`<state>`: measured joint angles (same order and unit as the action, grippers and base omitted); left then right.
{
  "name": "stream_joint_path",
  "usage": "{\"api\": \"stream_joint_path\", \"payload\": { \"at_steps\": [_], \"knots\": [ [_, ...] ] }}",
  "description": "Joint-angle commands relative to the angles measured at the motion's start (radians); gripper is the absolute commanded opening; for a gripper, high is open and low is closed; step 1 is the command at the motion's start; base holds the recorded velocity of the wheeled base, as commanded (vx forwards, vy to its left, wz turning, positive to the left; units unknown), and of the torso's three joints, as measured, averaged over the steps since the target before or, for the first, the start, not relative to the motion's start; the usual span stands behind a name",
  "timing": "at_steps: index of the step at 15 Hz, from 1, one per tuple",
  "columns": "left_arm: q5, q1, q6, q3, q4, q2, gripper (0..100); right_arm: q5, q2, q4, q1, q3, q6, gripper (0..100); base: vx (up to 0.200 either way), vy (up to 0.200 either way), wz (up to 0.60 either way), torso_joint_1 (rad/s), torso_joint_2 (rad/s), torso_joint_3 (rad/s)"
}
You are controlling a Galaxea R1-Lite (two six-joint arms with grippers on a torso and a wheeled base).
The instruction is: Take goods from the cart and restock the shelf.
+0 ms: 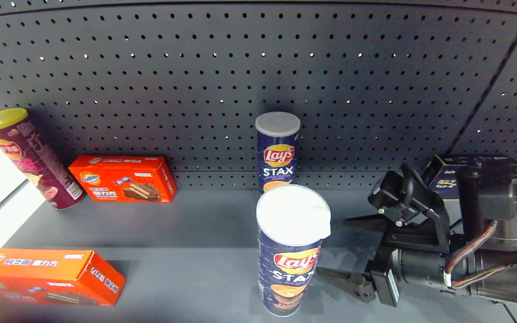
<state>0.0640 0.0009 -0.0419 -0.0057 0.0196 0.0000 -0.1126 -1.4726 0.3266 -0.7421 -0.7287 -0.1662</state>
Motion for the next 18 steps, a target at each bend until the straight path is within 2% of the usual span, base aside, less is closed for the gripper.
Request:
{"api": "stream_joint_path", "payload": {
  "at_steps": [1,3,7,11,18],
  "knots": [
    [0.0,0.001,0.0,0.0,0.0,0.002,100,-0.002,-0.02,0.0,0.03,-0.026,-0.001,100,0.0,0.0,0.0,0.0,0.0,0.0],
    [0.0,0.001,0.0,0.0,0.0,0.002,100,-0.002,-0.046,0.0,0.043,-0.058,-0.001,100,0.0,0.0,0.0,0.0,0.0,0.0],
    [0.0,0.001,0.0,0.0,0.0,0.002,100,-0.002,-0.048,0.0,0.012,-0.06,-0.001,100,0.0,0.0,0.0,0.0,0.0,0.0],
    [0.0,-0.001,0.0,0.0,0.0,0.002,100,-0.002,0.0,-0.001,-0.026,0.006,-0.001,100,0.0,0.0,0.0,0.0,0.0,0.0],
    [0.0,0.001,0.0,0.0,0.0,0.002,100,-0.001,0.046,-0.001,-0.025,0.058,-0.001,100,0.0,0.0,0.0,0.0,0.0,0.0]
  ]
}}
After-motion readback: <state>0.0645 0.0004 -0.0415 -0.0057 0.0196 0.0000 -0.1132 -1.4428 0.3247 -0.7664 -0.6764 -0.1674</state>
